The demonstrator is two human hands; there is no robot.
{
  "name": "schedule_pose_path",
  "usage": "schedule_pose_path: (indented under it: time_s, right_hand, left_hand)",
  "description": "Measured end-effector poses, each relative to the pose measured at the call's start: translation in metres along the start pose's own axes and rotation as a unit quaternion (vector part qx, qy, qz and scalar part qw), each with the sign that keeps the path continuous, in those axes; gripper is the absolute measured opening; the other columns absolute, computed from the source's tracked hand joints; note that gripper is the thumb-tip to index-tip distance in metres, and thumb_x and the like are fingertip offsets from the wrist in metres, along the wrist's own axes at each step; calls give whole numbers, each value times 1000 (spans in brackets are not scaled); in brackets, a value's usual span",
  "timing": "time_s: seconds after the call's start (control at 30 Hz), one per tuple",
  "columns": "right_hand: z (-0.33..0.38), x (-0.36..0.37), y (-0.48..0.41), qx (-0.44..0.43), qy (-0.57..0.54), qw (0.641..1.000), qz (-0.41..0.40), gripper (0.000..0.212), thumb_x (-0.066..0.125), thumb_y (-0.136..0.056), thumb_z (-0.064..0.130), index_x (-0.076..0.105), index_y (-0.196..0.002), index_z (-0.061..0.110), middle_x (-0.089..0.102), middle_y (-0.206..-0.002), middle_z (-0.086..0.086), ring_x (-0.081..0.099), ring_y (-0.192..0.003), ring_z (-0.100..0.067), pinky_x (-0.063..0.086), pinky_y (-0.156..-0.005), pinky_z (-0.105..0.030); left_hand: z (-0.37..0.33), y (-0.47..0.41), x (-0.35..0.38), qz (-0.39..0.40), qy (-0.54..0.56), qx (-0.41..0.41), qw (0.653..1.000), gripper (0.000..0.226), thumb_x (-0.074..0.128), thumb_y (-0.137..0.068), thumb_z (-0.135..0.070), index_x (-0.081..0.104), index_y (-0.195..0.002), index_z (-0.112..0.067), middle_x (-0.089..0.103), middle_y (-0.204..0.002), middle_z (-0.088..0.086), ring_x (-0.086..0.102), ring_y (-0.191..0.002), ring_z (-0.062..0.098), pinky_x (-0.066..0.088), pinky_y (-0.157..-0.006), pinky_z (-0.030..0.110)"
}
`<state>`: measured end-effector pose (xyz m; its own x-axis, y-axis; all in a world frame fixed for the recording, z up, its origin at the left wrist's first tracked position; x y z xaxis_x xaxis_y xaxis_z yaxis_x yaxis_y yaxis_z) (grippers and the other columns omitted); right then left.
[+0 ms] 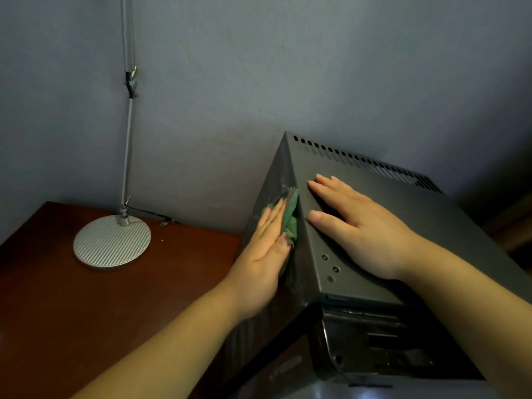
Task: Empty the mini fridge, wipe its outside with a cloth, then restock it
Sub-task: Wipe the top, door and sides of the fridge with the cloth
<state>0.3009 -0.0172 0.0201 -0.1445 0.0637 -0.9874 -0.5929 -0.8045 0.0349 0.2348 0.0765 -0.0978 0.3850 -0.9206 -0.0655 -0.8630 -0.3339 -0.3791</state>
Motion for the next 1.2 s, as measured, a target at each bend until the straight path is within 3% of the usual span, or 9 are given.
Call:
schedule_pose_path:
  time_s: [0.13, 0.27, 0.4, 0.53, 0.67, 0.9, 1.07, 1.2]
  right_hand:
    - [-1, -1, 1, -1, -2, 1000, -14, 65, 34, -99, 63, 23, -158, 38, 11, -165, 21, 1, -151, 2, 8, -126, -34]
    - [0, -3, 1, -12, -4, 999, -32, 64, 34, -100, 61, 29, -157, 32, 17, -166, 14, 7, -153, -5, 11, -125, -34]
    - [5, -5, 4, -30, -2, 999, -42, 66, 35, -100, 60, 35, -156, 26, 24, -165, 8, 17, -152, -10, 16, -121, -31]
    - [10, -8, 10, -33, 7, 998, -45, 63, 36, -101, 58, 49, -145, 17, 40, -156, -1, 35, -143, -20, 31, -111, -35]
    - [11, -8, 13, -30, 2, 999, -45, 62, 37, -101, 58, 56, -132, 8, 51, -142, -8, 47, -129, -27, 38, -104, -41]
    - [12, -10, 12, -31, -2, 998, -55, 62, 39, -100, 58, 58, -129, 6, 53, -139, -11, 50, -125, -31, 41, -103, -43]
    - [13, -11, 14, -32, 0, 998, -60, 59, 41, -101, 55, 60, -128, 6, 55, -138, -13, 50, -125, -32, 41, -103, -43]
    - [12, -11, 14, -33, -1, 997, -70, 56, 42, -101, 54, 63, -125, 8, 57, -136, -11, 51, -127, -30, 43, -104, -44]
  left_hand:
    - [10, 23, 6, -29, 5, 0, 1000, 53, 35, -105, -54, 23, -156, -49, 20, -164, -23, 9, -155, 9, 13, -126, 50]
    - [0, 44, 9, -5, 41, -51, 998, 63, 56, -93, -60, 41, -151, -40, 39, -159, -8, 21, -154, 19, 21, -125, 40]
    - [-35, 53, 14, 7, 73, -28, 997, 59, 41, -104, -40, 26, -159, -28, 30, -164, -4, 21, -154, 18, 18, -124, 51]
    - [-56, 62, 16, 0, 131, -41, 990, 56, 37, -99, -25, 30, -155, -19, 45, -155, -4, 40, -142, 3, 39, -108, 17]
    - [-56, 77, 21, -15, 132, -53, 990, 52, 36, -100, -25, 37, -152, -19, 52, -149, -12, 41, -141, 0, 38, -105, 12]
    - [-62, 100, 22, -56, 100, -42, 993, 46, 34, -107, -20, 37, -152, -14, 50, -149, -17, 38, -142, -3, 33, -107, 10]
    - [-72, 113, 26, -68, 112, -37, 991, 43, 34, -106, -27, 41, -148, -26, 54, -146, -20, 42, -139, -3, 36, -108, 12]
    - [-72, 129, 32, -54, 96, -28, 994, 49, 36, -103, -36, 36, -152, -32, 49, -150, -18, 37, -144, 2, 31, -121, 31]
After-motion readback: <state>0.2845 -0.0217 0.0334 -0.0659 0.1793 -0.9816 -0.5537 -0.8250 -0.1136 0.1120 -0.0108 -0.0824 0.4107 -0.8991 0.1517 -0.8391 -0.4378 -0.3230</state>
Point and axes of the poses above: each hand's wrist, its own y-axis away from the middle knuckle, its own x-axis out of the palm, z = x × y, the point moved 8 cm from there along -y, towards the middle knuckle
